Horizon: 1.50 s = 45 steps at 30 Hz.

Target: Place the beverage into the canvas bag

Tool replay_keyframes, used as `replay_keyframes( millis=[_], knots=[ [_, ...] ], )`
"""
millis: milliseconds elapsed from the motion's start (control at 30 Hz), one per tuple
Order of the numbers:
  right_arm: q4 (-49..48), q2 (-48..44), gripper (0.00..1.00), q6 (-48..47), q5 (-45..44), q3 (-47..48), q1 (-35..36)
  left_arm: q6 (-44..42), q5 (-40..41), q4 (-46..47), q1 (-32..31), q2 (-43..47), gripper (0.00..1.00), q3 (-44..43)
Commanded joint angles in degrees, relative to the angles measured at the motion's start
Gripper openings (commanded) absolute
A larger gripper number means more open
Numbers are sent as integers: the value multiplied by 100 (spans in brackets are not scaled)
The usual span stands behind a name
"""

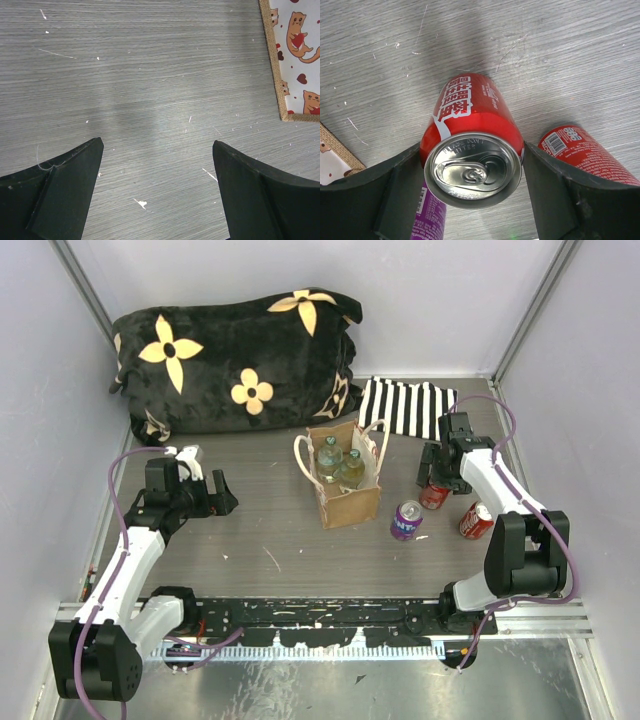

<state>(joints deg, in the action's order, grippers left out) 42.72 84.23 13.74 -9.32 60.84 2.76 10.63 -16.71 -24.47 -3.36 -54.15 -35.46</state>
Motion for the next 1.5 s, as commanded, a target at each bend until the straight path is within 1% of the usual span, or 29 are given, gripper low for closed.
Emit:
replay_keyframes(
  millis=[0, 100, 167, 200, 233, 300, 367, 633, 933, 1167, 1333, 1467],
  knots=[
    [-132, -213, 77, -27, -171, 70, -4, 26, -83, 109, 27, 64, 98, 55],
    [-132, -158, 67, -37, -171, 123, -4, 22, -73, 109, 28, 74, 98, 55],
    [-134, -135, 51, -46, -151, 159, 0, 23, -64, 118, 24, 92, 98, 57],
    [-137, -127, 42, -44, -137, 172, -8, 26, -55, 118, 22, 96, 98, 57],
    [-134, -121, 31, -46, -109, 200, -5, 23, -51, 118, 26, 117, 98, 64],
    [-132, -132, 14, -38, -60, 243, -4, 19, -30, 118, 23, 149, 98, 73],
    [-120, -143, 1, -42, -32, 324, -4, 20, -27, 110, 27, 183, 98, 83],
    [101, -174, 1, -73, 97, 1069, -4, 5, -22, 81, 23, 184, 98, 77],
    [313, 130, 1, -19, 450, 2671, 0, 1, 1, 118, 28, 190, 98, 84],
    [-350, 140, 1, 279, 1074, 3429, 13, 2, 0, 118, 28, 105, 98, 57],
    [-1105, -190, 1, 580, 1546, 3359, 59, 4, 12, 100, 28, 167, 98, 68],
    [-1546, -435, 1, 797, 1849, 3233, 226, -2, 14, 87, 28, 107, 98, 49]
  ],
)
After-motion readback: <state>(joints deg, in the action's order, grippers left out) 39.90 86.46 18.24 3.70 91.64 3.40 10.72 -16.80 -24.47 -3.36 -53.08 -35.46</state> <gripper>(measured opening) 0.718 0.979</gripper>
